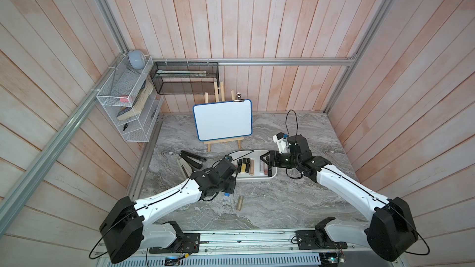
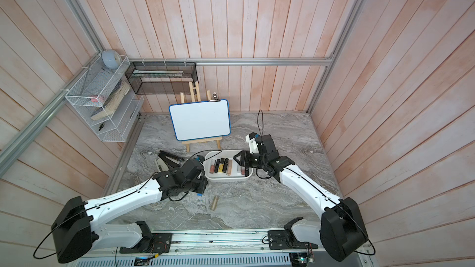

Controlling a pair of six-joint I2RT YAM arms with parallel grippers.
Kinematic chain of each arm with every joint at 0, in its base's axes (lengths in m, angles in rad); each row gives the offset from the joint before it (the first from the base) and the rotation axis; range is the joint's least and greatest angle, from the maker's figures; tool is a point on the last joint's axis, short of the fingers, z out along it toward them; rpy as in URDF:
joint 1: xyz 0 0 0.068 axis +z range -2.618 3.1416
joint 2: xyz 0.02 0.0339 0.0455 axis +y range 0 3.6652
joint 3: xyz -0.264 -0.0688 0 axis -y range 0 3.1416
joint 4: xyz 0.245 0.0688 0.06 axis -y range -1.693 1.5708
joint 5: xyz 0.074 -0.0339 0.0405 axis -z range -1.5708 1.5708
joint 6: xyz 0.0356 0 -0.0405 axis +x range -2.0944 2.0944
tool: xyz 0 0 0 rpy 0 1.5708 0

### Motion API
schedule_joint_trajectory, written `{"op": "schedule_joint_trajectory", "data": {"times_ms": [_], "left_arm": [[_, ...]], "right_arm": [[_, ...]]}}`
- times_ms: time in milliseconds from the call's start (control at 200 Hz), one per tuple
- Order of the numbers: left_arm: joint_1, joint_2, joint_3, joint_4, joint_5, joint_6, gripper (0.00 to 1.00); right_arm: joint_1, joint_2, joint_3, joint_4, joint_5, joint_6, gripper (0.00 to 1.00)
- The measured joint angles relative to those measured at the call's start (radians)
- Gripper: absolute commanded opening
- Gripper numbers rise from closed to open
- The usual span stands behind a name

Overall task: Put the lipstick into the storage box
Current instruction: Pick up the lipstick at the center of the board, then place the lipstick in the storage box.

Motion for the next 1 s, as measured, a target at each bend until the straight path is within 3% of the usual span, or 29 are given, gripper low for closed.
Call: {"op": "schedule_joint_trajectory", "data": {"times_ms": [195,355,725,1000], "left_arm": [[0.073,-0.183,-0.037,0.072,0.116,-0.012,0.21],[0.147,-0.254,-0.085,0.188,0.248,-0.045,0.21],[0.290,-0.280,-0.150,0.597,0.573,-0.219,0.22],[0.317,-0.235,-0.224,0.942,0.726,-0.403,0.22]], "right_arm": [[0.000,-0.005,-0.019,0.061,-0.074,0.019,0.48],[0.001,-0.043,-0.052,0.126,-0.148,0.037,0.50],[0.063,-0.130,-0.154,0.432,-0.385,0.151,0.56],[0.157,-0.131,-0.154,0.569,-0.447,0.199,0.57]]}}
